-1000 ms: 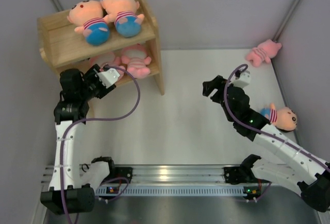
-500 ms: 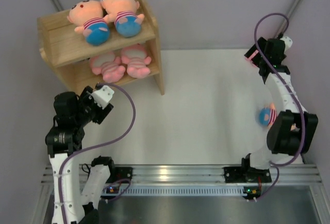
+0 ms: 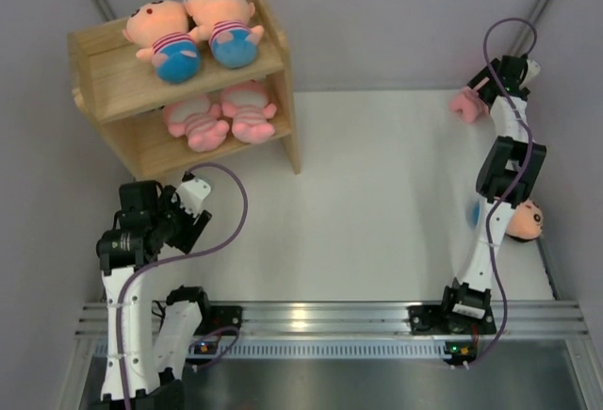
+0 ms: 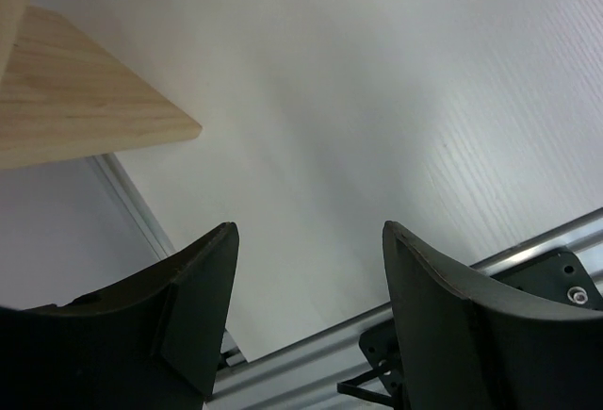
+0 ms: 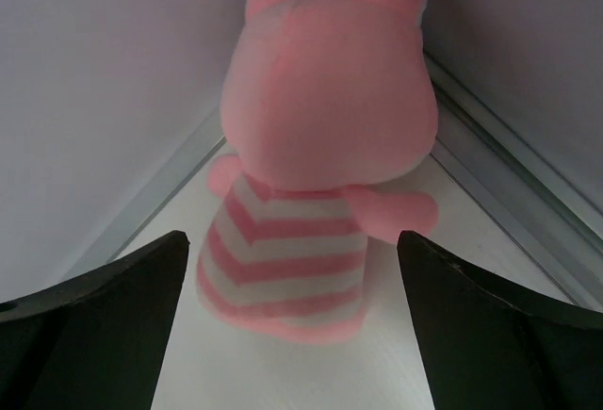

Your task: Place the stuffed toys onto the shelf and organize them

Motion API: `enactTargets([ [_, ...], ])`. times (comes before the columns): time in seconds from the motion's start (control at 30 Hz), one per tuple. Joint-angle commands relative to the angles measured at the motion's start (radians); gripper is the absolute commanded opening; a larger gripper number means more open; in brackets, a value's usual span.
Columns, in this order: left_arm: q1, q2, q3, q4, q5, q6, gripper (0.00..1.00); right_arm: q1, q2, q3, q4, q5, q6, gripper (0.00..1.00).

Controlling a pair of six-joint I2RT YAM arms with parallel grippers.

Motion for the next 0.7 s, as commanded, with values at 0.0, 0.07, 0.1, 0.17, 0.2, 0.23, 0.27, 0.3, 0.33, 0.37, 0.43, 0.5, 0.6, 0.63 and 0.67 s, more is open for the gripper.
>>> enactTargets([
  [0.0,0.021,0.036,0.042,-0.058,0.032,0.027,0.68,-0.005,0.079,0.103,0.046,-0.002,0.029,0.93],
  [0.07,0.032,0.055,0.059,-0.066,0.032,0.033,0.68,-0.002,0.123,0.111,0.050,0.033,0.034,0.93],
  [0.1,0.036,0.059,0.060,-0.066,0.034,0.035,0.68,0.001,0.136,0.112,0.049,0.044,0.029,0.91],
  [0.17,0.043,0.064,0.066,-0.066,0.037,0.044,0.68,0.004,0.162,0.112,0.045,0.056,0.022,0.80],
  [0.2,0.044,0.063,0.066,-0.066,0.037,0.047,0.68,0.004,0.175,0.112,0.042,0.052,0.020,0.72],
  [0.23,0.043,0.061,0.066,-0.065,0.034,0.052,0.68,0.004,0.179,0.111,0.043,0.041,0.017,0.61],
  [0.27,0.043,0.059,0.065,-0.065,0.032,0.050,0.68,0.004,0.182,0.108,0.045,0.032,0.010,0.36],
  [0.3,0.044,0.061,0.065,-0.066,0.031,0.052,0.68,0.004,0.176,0.103,0.048,0.018,0.006,0.22],
  [0.33,0.044,0.059,0.066,-0.065,0.029,0.050,0.68,0.004,0.150,0.080,0.053,-0.006,0.003,0.07],
  [0.37,0.043,0.056,0.071,-0.066,0.035,0.050,0.68,0.004,0.127,0.056,0.062,-0.026,0.003,0.00],
  [0.43,0.044,0.052,0.082,-0.068,0.051,0.040,0.68,0.004,0.005,-0.057,0.130,-0.110,0.000,0.00],
  [0.5,0.041,0.038,0.097,-0.069,0.089,0.032,0.68,0.010,-0.105,-0.153,0.180,-0.173,0.005,0.00],
  [0.6,0.040,0.014,0.097,-0.068,0.162,0.006,0.68,0.030,-0.391,-0.445,0.359,-0.278,0.057,0.00],
  [0.63,0.040,0.010,0.099,-0.068,0.179,-0.011,0.68,0.039,-0.542,-0.596,0.406,-0.299,0.072,0.00],
  [0.67,0.038,0.009,0.109,-0.068,0.193,-0.023,0.68,0.050,-0.617,-0.666,0.465,-0.306,0.098,0.00],
])
